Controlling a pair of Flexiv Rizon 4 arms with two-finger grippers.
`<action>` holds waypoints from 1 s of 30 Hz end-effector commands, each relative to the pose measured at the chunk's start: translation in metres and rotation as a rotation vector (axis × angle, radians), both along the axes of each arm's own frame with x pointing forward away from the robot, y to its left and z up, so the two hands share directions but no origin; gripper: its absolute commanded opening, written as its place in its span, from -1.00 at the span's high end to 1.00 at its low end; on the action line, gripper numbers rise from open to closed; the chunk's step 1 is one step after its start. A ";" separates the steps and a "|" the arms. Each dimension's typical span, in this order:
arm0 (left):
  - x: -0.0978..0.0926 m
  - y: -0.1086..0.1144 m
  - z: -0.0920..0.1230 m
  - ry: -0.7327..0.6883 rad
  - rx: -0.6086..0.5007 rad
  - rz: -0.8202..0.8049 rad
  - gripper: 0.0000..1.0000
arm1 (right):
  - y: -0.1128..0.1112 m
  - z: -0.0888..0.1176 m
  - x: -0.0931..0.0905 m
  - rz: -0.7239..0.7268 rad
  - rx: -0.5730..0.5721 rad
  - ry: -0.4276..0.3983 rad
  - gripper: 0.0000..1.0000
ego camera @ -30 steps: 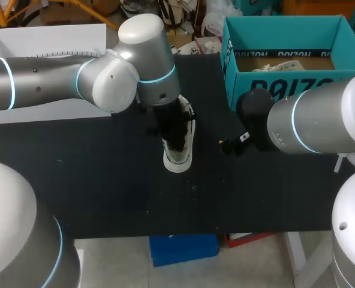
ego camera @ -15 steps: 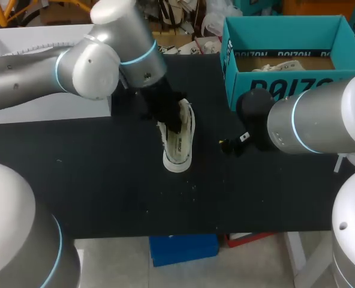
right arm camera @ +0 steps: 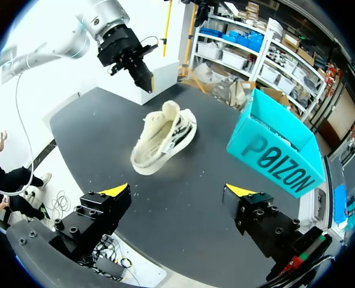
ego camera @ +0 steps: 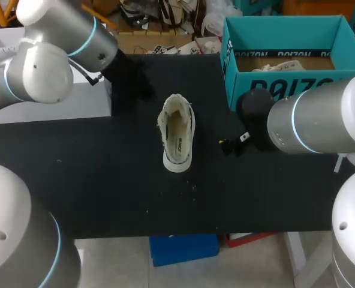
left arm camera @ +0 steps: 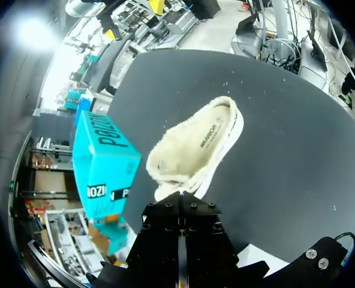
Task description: Take the shoe out of the shoebox, open the shoe tongue, remove and reinsert the insole, then place the shoe into the shoebox
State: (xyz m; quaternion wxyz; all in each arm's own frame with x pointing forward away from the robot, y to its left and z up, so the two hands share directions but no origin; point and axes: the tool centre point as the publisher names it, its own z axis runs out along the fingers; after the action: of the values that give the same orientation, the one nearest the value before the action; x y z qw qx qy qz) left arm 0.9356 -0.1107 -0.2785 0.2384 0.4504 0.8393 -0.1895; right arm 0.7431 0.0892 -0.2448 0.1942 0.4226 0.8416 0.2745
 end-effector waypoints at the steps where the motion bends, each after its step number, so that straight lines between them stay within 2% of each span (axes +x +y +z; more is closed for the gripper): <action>1: 0.018 -0.005 -0.013 -0.009 0.018 0.033 1.00 | 0.002 0.000 0.000 -0.003 -0.002 -0.001 -1.00; 7: 0.059 -0.022 -0.034 0.008 0.048 0.045 1.00 | 0.002 0.000 0.000 -0.003 -0.002 -0.001 -1.00; 14: 0.073 -0.051 -0.056 0.067 0.052 0.000 1.00 | 0.002 0.000 0.000 -0.003 -0.002 -0.001 -1.00; 19: 0.046 -0.063 -0.056 0.086 0.035 -0.050 1.00 | 0.002 0.000 0.000 -0.003 -0.002 -0.001 -1.00; 26: -0.008 -0.051 -0.053 0.094 0.013 -0.051 1.00 | 0.002 0.000 0.000 -0.003 -0.002 -0.001 -1.00; 30: -0.029 -0.049 -0.061 0.118 0.006 -0.056 1.00 | 0.002 0.000 0.000 -0.003 -0.002 -0.001 -1.00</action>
State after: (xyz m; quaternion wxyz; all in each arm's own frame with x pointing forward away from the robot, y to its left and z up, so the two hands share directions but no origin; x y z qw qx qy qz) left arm 0.9290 -0.1740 -0.3391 0.1618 0.4683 0.8411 -0.2171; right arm 0.7431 0.0892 -0.2448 0.1943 0.4227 0.8416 0.2745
